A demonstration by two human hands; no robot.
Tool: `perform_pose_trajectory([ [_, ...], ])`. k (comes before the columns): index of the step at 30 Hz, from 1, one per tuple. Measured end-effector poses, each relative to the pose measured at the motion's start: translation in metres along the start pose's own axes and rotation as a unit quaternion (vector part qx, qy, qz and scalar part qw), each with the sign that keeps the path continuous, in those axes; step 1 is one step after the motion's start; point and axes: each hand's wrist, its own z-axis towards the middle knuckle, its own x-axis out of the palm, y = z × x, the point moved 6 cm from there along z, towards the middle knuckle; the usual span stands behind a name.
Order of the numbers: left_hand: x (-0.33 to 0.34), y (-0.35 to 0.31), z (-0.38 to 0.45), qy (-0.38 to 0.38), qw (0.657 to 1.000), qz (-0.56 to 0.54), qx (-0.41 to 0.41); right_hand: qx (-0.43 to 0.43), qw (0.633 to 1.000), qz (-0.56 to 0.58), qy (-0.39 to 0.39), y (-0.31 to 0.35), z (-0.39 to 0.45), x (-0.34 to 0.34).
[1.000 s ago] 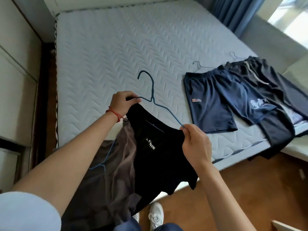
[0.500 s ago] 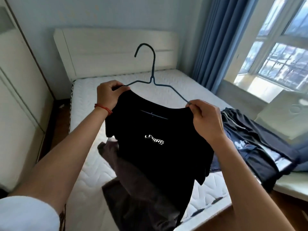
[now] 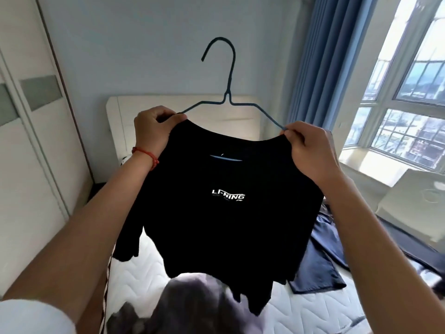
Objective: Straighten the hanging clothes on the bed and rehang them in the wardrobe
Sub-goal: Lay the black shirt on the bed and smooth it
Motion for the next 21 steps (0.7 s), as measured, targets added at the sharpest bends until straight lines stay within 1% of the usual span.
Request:
perform_pose_trajectory([
  [4, 0.021, -0.018, 0.007, 0.020, 1.000, -0.005, 0.001, 0.011, 0.999, -0.028, -0.022, -0.013, 0.006, -0.020],
  [10, 0.063, -0.048, -0.006, 0.037, 0.999, -0.010, 0.008, 0.029, 0.995, -0.066, -0.062, -0.040, -0.007, -0.064],
  [17, 0.117, -0.106, -0.046, 0.035, 0.999, -0.024, 0.019, 0.039, 0.992, -0.071, -0.098, -0.085, -0.017, -0.141],
  [21, 0.143, -0.135, -0.083, 0.020, 1.000, -0.012, 0.020, 0.035, 0.994, -0.056, -0.086, -0.121, -0.032, -0.178],
])
